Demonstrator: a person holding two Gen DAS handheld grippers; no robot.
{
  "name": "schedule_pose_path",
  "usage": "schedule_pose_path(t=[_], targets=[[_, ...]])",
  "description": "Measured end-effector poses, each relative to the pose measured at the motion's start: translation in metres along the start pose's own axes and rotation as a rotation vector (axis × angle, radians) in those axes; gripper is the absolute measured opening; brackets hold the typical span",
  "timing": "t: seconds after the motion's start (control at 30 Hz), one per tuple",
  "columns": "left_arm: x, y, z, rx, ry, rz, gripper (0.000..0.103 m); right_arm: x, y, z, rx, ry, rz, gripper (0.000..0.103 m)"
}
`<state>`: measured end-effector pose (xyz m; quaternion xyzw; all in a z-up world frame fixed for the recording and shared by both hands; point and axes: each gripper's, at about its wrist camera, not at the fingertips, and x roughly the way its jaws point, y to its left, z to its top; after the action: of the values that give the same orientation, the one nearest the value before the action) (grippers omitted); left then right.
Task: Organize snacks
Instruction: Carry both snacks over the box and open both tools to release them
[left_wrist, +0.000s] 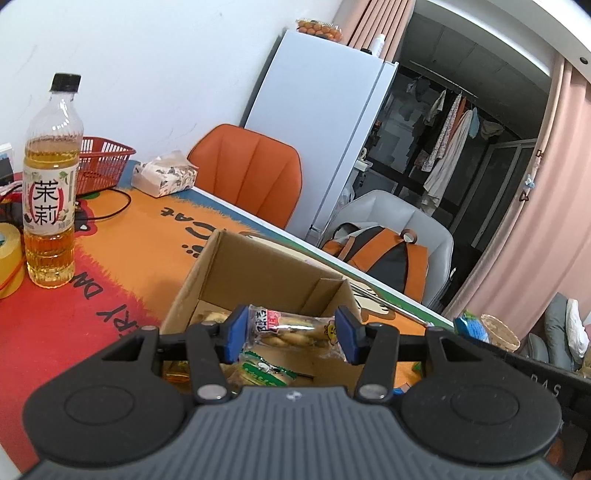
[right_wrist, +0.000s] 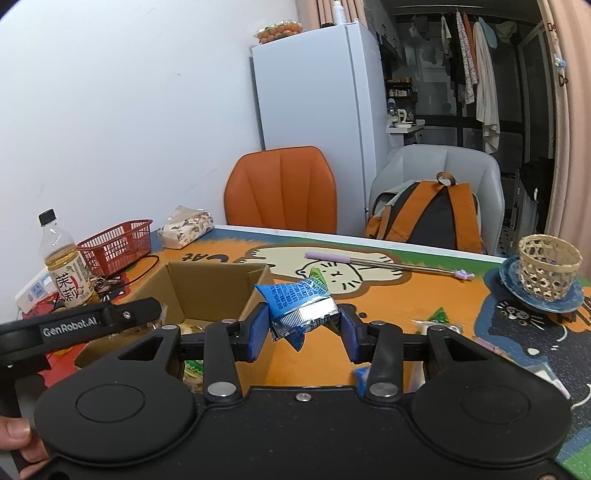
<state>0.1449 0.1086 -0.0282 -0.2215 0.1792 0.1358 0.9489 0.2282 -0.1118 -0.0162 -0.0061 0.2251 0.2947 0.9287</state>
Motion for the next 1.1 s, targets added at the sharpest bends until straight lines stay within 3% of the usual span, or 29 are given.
schedule_pose_path(t=[0.23,0.63,0.73,0.77,1.1], targets=[[-0.004,0.014,0.008,-0.049,-0.009,0.033,0.063,0.008,0.017,0.007,-0.023,-0.006,0.035,0.042],[-0.023,0.030,0.016,-0.059,-0.043,0.082,0.065,0.028,0.043,0.020,-0.032,-0.001,0.125,0.043],[-0.025,0.033,0.016,-0.065,-0.042,0.090,0.067,0.033,0.046,0.025,-0.024,-0.019,0.143,0.055],[-0.025,0.034,0.015,-0.065,-0.042,0.091,0.068,0.033,0.047,0.027,-0.020,-0.022,0.134,0.063],[-0.026,0.031,0.013,-0.070,-0.040,0.109,0.076,0.021,0.031,0.019,0.010,-0.002,0.110,0.065]])
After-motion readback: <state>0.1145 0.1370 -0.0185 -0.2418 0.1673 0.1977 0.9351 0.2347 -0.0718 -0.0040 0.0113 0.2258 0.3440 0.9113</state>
